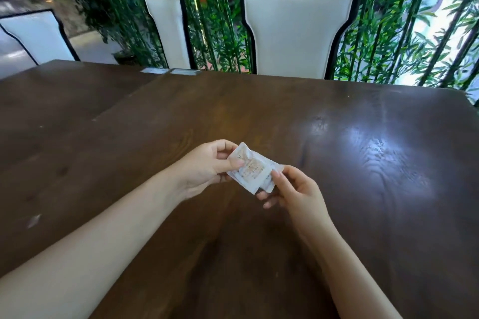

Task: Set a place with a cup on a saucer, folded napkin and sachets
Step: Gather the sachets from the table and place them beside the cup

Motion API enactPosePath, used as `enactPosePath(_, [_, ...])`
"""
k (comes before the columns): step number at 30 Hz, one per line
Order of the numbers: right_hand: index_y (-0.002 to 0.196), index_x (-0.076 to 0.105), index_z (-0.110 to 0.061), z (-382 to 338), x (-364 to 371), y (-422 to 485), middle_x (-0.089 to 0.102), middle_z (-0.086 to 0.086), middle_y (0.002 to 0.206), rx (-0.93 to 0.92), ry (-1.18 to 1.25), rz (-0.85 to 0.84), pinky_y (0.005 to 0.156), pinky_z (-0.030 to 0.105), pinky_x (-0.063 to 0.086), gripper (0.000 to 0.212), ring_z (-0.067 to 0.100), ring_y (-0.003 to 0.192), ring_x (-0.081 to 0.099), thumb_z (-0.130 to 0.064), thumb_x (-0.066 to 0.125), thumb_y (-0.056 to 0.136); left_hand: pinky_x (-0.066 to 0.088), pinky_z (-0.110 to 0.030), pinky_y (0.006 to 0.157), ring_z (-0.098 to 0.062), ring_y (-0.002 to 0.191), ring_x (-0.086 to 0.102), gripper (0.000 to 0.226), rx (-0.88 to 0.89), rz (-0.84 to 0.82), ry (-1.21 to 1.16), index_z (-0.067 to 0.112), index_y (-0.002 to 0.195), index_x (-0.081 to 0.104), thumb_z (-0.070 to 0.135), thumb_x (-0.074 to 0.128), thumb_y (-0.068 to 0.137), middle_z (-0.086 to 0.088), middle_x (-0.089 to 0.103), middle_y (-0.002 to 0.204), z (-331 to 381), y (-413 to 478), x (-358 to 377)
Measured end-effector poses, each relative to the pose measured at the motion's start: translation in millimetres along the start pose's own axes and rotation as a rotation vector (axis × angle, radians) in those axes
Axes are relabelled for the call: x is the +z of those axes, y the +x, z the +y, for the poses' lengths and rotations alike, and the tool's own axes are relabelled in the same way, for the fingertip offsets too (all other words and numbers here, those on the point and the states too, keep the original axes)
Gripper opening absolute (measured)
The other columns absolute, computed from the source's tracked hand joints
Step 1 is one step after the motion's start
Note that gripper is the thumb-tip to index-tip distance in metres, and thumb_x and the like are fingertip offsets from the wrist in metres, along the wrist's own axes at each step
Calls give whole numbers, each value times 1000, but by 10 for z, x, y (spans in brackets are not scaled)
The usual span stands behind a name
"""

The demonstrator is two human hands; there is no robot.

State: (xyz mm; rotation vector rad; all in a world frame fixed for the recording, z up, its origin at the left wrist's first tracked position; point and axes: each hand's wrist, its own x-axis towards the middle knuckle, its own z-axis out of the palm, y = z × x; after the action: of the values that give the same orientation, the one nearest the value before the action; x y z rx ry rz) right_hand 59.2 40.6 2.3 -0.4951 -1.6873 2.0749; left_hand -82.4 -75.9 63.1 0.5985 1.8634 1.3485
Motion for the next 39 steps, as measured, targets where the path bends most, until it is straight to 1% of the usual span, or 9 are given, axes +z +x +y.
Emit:
enactPosePath(6, [88, 72, -17, -244, 248, -257, 68, -2, 67, 4, -47, -4, 50, 15, 47, 17, 5, 54, 56, -17, 56, 91, 54, -30, 82, -15, 95, 68, 14, 36, -1, 70, 17, 94, 65, 11, 68, 81, -3, 73, 95, 71, -600, -390])
enactPosePath(11, [85, 74, -28, -838, 581, -653, 68, -9, 65, -41, -276, -98, 50, 11, 42, 14, -2, 52, 48, -28, 61, 87, 53, -35, 87, -17, 96, 67, 13, 115, -19, 234, 15, 92, 66, 9, 68, 82, -5, 72, 98, 341, -1309, -597])
enactPosePath(17, [75, 71, -20, -1717, 1170, -1130, 68, 7, 63, -151, -449, -236, 50, 13, 45, 14, 4, 53, 53, -29, 66, 84, 55, -22, 76, -11, 88, 68, 17, 272, -32, 332, 15, 94, 67, 13, 73, 78, -1, 72, 96, 971, -2201, -722])
enactPosePath(23, [64, 71, -22, -2405, 1505, -1514, 58, -5, 53, -171, -431, -243, 55, 19, 42, 28, 8, 52, 48, -35, 60, 87, 53, -16, 69, -5, 83, 67, 21, 354, -26, 380, 17, 93, 63, 10, 74, 78, 9, 75, 89, 1503, -2927, -784])
enactPosePath(27, [70, 67, -12, -2710, 1685, -1778, 58, 2, 61, -214, -407, -227, 54, 19, 41, 34, 8, 54, 48, -39, 58, 87, 53, -29, 82, -16, 96, 67, 37, 385, 21, 371, 32, 102, 56, 13, 76, 76, 0, 73, 100, 1716, -3277, -755])
enactPosePath(30, [83, 68, -9, -2826, 1717, -2004, 60, -3, 66, -241, -365, -241, 61, 22, 44, 37, 6, 59, 51, -44, 56, 86, 50, -23, 80, -12, 97, 66, 39, 416, 84, 387, 37, 104, 60, 15, 76, 75, 5, 72, 99, 1804, -3516, -753])
enactPosePath(32, [86, 66, -19, -2837, 1704, -2164, 62, -8, 68, -272, -458, -307, 63, 22, 43, 24, 4, 62, 52, -42, 61, 84, 49, -20, 78, -8, 96, 66, 31, 456, 173, 401, 31, 98, 67, 14, 77, 75, 9, 73, 97, 1818, -3653, -745])
enactPosePath(35, [92, 67, -19, -2769, 1748, -2304, 70, 7, 78, -293, -554, -366, 60, 24, 42, 15, 7, 62, 55, -29, 70, 80, 52, -23, 82, -6, 94, 65, 27, 518, 247, 372, 28, 94, 69, 10, 76, 75, 7, 72, 97, 1762, -3799, -699])
enactPosePath(39, [72, 60, -28, -2661, 1935, -2261, 60, -8, 56, -493, -620, -199, 48, 16, 41, 16, 2, 46, 51, -19, 72, 79, 52, -16, 79, -3, 95, 65, 28, 544, 288, 165, 26, 98, 67, 6, 72, 78, 6, 71, 101, 1584, -3900, -684])
